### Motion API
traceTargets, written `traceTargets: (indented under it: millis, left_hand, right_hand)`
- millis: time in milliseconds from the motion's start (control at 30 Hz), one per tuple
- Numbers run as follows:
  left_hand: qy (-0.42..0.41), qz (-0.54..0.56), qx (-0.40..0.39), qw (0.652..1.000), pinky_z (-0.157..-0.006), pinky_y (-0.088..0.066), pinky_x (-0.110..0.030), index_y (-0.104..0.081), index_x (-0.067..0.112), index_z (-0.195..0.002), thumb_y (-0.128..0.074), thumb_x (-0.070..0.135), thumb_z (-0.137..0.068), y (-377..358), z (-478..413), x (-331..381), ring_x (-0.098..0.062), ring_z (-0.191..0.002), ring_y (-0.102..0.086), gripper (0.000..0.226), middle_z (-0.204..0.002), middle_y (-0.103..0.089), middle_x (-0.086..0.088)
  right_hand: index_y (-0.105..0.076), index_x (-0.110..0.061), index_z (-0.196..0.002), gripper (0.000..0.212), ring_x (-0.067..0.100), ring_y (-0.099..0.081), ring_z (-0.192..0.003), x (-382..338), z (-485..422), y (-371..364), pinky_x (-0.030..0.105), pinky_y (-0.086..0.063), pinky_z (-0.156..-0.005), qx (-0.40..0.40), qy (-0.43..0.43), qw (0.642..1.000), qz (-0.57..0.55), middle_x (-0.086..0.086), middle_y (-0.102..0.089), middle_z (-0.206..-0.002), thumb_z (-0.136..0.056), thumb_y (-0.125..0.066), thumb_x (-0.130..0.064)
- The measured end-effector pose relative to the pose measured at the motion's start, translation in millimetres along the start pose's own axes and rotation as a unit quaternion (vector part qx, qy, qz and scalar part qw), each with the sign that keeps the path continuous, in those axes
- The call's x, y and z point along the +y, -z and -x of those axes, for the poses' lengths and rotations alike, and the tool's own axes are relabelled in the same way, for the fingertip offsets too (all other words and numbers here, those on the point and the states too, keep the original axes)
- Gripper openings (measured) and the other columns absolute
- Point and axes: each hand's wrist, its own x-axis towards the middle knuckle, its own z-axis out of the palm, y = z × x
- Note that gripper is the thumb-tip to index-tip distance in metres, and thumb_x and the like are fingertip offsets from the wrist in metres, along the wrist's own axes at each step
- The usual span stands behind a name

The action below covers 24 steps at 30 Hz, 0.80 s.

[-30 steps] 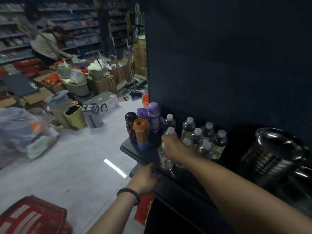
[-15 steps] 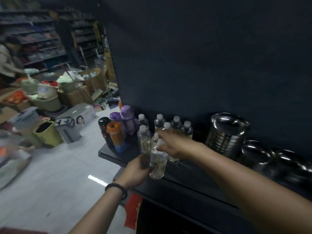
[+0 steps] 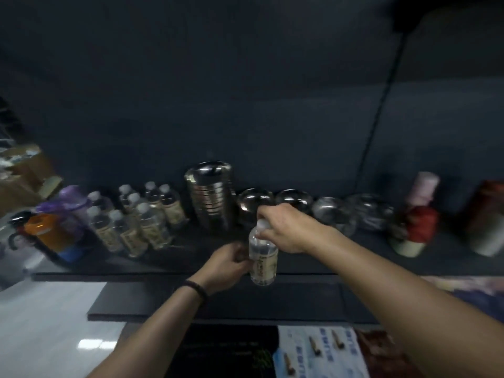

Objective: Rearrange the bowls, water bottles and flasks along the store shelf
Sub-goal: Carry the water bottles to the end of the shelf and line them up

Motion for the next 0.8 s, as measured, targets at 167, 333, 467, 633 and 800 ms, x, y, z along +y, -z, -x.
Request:
traceTargets:
  millis: [167, 333, 467, 633, 800]
  left_hand:
    - [-0.068, 0.014, -0.066, 0.995, -0.066, -0.055, -0.027, -0.071, 0.016, -0.115, -0.072, 0.021, -0.099, -134.7, -27.4, 103.6, -0.006, -0.077, -0.069, 0.017, -0.098, -0.080, -0.004]
    - [-0.110, 0.050, -0.123, 0.985, -0.065, -0.054, -0.023, -0.068, 0.020, -0.123, -0.071, 0.020, -0.102, -251.1, -51.6, 190.7, -0.007, -0.079, -0.071, 0.021, -0.097, -0.077, 0.004]
    - [-0.111, 0.080, -0.166, 0.977, -0.087, -0.067, -0.051, -0.070, 0.028, -0.121, -0.071, 0.019, -0.099, -321.7, -73.7, 246.5, -0.022, -0.106, -0.078, 0.023, -0.116, -0.079, 0.000]
    - [-0.154, 0.067, -0.218, 0.961, -0.096, -0.063, -0.048, -0.070, 0.033, -0.122, -0.072, 0.027, -0.096, -407.6, -111.3, 312.9, -0.018, -0.110, -0.076, 0.027, -0.117, -0.079, 0.006]
    - [-0.165, 0.082, -0.283, 0.941, -0.078, -0.065, -0.035, -0.072, 0.039, -0.113, -0.075, 0.038, -0.089, -473.7, -154.2, 391.6, -0.011, -0.093, -0.078, 0.024, -0.103, -0.080, 0.011]
  right_hand:
    - [-0.051, -0.030, -0.095, 0.026, 0.026, -0.064, -0.092, 126.3, 120.3, 35.2, 0.048, -0.056, -0.080, 0.056, -0.087, 0.995, -0.004, 0.000, -0.063, -0.100, -0.096, -0.069, -0.050]
    - [-0.053, -0.028, -0.098, 0.024, 0.028, -0.064, -0.090, 219.9, 221.9, 74.0, 0.046, -0.055, -0.078, 0.095, -0.178, 0.979, -0.016, 0.003, -0.064, -0.100, -0.096, -0.069, -0.046]
    - [-0.052, -0.028, -0.099, 0.020, 0.024, -0.062, -0.089, 285.5, 280.4, 96.9, 0.042, -0.052, -0.078, 0.126, -0.236, 0.963, -0.040, 0.001, -0.063, -0.100, -0.098, -0.068, -0.040]
    - [-0.056, -0.021, -0.115, 0.024, 0.040, -0.065, -0.106, 373.0, 330.2, 122.2, 0.044, -0.054, -0.086, 0.137, -0.310, 0.941, -0.015, 0.014, -0.070, -0.116, -0.100, -0.064, -0.038]
    - [-0.062, -0.009, -0.128, 0.034, 0.037, -0.067, -0.112, 457.8, 359.2, 156.2, 0.036, -0.046, -0.083, 0.134, -0.351, 0.927, 0.005, 0.015, -0.070, -0.121, -0.105, -0.063, -0.035]
